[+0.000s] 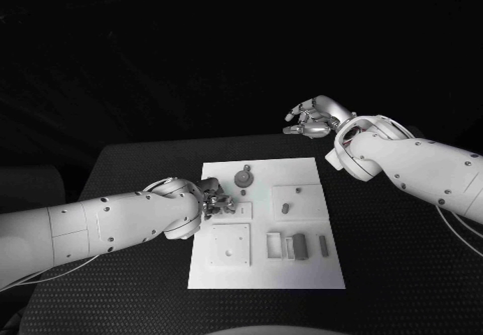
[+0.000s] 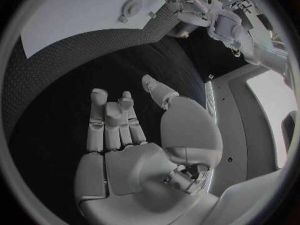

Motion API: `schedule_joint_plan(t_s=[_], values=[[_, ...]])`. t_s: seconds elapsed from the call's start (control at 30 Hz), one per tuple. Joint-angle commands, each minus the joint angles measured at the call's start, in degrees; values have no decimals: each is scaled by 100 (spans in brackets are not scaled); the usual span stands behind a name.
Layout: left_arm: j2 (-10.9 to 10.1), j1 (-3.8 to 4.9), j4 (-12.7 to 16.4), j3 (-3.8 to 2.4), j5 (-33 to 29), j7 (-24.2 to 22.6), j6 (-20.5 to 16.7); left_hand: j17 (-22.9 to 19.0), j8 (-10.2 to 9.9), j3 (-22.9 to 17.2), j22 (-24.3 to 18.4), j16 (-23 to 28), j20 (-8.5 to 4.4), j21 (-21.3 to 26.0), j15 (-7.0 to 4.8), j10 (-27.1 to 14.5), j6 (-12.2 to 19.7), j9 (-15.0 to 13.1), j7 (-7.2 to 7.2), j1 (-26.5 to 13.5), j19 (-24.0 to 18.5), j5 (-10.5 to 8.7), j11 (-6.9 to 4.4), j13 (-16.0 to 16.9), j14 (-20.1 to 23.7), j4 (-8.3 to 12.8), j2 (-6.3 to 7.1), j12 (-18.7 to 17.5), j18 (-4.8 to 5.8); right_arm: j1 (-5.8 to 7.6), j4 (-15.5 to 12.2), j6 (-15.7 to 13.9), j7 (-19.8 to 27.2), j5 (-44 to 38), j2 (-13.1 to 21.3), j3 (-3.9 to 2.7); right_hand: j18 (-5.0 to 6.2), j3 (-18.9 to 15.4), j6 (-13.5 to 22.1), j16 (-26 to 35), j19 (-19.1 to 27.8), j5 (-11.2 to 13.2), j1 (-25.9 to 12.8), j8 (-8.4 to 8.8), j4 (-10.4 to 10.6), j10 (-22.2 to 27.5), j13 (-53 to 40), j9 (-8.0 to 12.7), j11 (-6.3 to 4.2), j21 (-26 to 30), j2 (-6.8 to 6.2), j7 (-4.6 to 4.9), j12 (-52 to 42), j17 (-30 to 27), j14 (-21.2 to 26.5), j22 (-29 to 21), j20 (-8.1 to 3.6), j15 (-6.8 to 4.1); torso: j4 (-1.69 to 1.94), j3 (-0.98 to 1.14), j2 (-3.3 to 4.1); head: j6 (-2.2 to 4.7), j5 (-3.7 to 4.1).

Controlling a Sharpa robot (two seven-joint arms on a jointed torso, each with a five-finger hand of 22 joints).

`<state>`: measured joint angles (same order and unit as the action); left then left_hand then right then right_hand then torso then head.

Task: Assemble the parts on the task board

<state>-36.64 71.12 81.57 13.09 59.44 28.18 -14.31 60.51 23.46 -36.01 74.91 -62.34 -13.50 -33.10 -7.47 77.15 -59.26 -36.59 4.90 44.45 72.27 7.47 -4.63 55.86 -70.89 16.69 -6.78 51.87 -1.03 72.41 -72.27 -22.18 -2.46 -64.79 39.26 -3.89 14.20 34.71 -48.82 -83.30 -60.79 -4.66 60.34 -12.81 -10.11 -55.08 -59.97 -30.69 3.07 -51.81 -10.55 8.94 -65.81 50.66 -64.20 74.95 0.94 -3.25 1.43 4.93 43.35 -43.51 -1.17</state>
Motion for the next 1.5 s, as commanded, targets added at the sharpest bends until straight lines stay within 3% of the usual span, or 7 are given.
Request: schedule_joint_plan(t_s=[0.03, 0.77, 0.9, 1.1, 1.5], values=[[9, -27, -11, 15, 72, 18, 31, -14, 8, -42, 134, -28, -61, -24, -135, -104, -740, 9, -420, -34, 17, -13, -99, -11, 166, -3, -14, 28, -164, 3, -11, 69, 68, 6, -1, -3, 80, -35, 21, 17, 19, 18, -6, 31, -16, 44, 8, 10, 6, 34, 60, 61, -24, -8, 25, 98, -8, 25, 0, 0, 0, -9, 3], [54, -54, 22, 14, 405, 10, 168, -115, 27, -123, 136, -133, -74, -71, -142, -131, -724, -1, -421, 21, -6, -55, -101, -52, 211, 5, 12, 80, -164, 2, -17, 110, 68, 16, -11, -4, 80, -42, 23, 17, 22, 17, -18, 31, -15, 47, 10, 12, 8, 37, 66, 63, -25, -9, 29, 98, -5, 26, 2, -2, -2, -23, 7], [82, -71, 17, 14, 457, 31, 160, -141, 32, -119, 135, -157, -76, -83, -146, -134, -723, -3, -421, 21, -3, -58, -100, -63, 216, 2, 61, 91, -163, 2, -21, 116, 67, 16, -15, -4, 80, -43, 24, 17, 22, 17, -21, 31, -15, 47, 10, 13, 8, 37, 66, 63, -26, -9, 29, 98, -4, 26, 2, 2, 0, -26, 9], [98, -97, 17, 14, 486, 23, 238, -226, 43, -75, 126, -218, -79, -102, -148, -137, -729, -1, -422, -12, 3, -52, -101, -105, 236, -30, 250, 119, -157, 2, -19, 132, 67, 16, -16, -4, 80, -45, 25, 17, 23, 17, -24, 31, -14, 48, 11, 13, 8, 38, 66, 63, -26, -9, 30, 98, -4, 26, -1, 3, 2, -26, 9], [116, -113, 62, 18, 675, 11, 367, -292, 55, -42, 120, -273, -82, -109, -148, -132, -752, 4, -432, -55, 12, -88, -111, -133, 243, -64, 341, 151, -156, 2, -16, 144, 71, 25, -22, -4, 80, -49, 27, 17, 25, 17, -34, 32, -12, 50, 12, 15, 9, 40, 68, 64, -26, -9, 33, 98, -2, 27, 4, 2, -3, -50, 18]])
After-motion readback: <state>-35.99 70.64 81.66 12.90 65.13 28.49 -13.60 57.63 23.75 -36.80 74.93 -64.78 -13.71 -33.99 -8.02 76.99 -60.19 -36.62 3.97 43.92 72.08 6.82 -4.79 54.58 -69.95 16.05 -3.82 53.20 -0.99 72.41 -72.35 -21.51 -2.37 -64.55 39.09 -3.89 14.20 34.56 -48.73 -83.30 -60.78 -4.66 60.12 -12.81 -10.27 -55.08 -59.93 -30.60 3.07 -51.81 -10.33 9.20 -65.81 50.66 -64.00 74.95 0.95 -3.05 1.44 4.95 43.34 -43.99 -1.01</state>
